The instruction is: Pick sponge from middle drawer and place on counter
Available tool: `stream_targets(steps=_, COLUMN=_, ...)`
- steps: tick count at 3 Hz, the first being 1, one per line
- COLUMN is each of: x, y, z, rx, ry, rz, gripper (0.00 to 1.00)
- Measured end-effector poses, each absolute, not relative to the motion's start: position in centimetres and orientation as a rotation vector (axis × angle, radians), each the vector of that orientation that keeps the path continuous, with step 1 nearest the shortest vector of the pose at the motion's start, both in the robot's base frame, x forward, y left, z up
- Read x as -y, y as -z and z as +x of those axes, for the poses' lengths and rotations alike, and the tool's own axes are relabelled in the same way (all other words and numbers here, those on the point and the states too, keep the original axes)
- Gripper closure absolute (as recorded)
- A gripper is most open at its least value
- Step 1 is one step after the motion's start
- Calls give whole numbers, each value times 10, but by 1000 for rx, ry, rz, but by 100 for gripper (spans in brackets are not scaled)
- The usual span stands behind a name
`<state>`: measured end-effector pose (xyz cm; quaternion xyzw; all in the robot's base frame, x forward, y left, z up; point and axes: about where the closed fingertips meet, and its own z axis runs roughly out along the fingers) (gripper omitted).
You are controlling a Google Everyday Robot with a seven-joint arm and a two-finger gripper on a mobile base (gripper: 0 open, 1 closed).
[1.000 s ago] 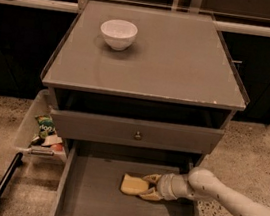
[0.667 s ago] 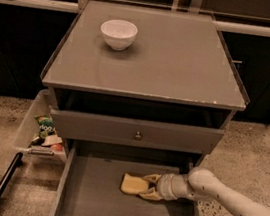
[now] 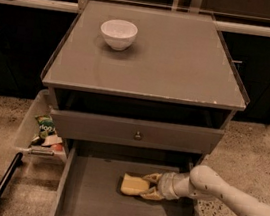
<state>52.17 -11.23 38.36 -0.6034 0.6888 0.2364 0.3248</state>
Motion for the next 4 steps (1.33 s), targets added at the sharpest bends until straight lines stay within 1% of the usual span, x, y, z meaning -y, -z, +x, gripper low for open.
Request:
stream_targets(steps=2, x=124, y=-465, z=496, rx=-1742, ry=-561, rz=-1625, gripper=100)
stream_targets(steps=4, x=136, y=-585, z=458, rx=-1602, ry=-501, rz=-1700, gripper=100)
